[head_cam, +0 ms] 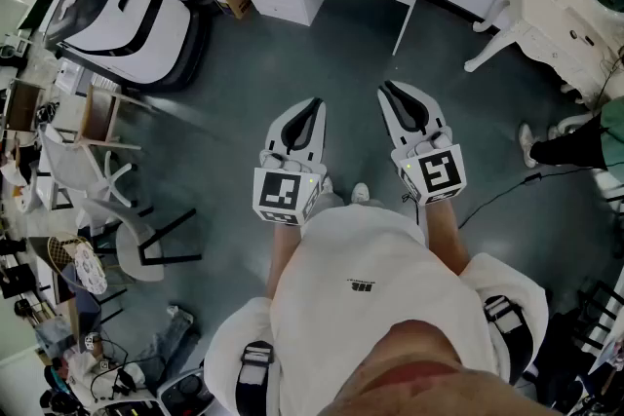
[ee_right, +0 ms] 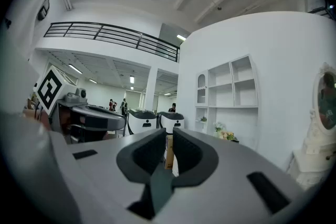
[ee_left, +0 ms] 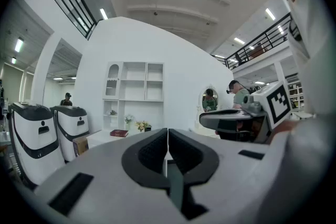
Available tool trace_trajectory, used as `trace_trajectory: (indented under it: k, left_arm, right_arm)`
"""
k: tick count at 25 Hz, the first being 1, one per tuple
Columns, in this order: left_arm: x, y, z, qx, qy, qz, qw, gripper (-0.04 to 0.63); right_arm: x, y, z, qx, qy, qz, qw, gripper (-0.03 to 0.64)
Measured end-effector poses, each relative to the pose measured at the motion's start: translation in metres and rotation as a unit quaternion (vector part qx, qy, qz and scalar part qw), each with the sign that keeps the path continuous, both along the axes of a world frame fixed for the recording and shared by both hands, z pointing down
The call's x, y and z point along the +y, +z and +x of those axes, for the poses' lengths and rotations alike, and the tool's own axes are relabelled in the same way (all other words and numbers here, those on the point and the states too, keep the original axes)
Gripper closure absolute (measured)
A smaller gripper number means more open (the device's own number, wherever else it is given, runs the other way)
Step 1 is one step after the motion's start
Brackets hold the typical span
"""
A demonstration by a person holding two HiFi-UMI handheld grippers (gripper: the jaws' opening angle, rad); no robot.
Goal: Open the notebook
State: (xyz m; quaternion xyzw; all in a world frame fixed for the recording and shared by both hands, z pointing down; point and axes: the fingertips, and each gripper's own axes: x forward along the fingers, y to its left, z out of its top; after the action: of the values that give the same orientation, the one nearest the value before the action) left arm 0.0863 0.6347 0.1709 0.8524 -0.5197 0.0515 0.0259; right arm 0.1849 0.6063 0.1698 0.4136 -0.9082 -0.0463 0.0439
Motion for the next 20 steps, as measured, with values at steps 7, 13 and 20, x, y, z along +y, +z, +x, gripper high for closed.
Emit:
trace_trajectory:
  k: [7,13,20]
  left_arm:
    - [0.006,0.000,0.012,0.002,-0.008,0.002,1.0000,0.595]
    - [0.005,0.001,0.009,0.007,-0.020,0.000,0.9998,0.595]
    - [-0.013,0.003,0.001,0.009,-0.024,0.001,0.9997,0.595]
  right_arm:
    - [0.004,-0.002,0.010,-0.021,-0.009,-0.003,1.000,0.588]
    - [0.001,-0.002,0.001,-0.017,-0.023,-0.011,1.000,0.588]
    - [-0.016,0.000,-0.012,-0.008,-0.039,-0.008,0.999,0.586]
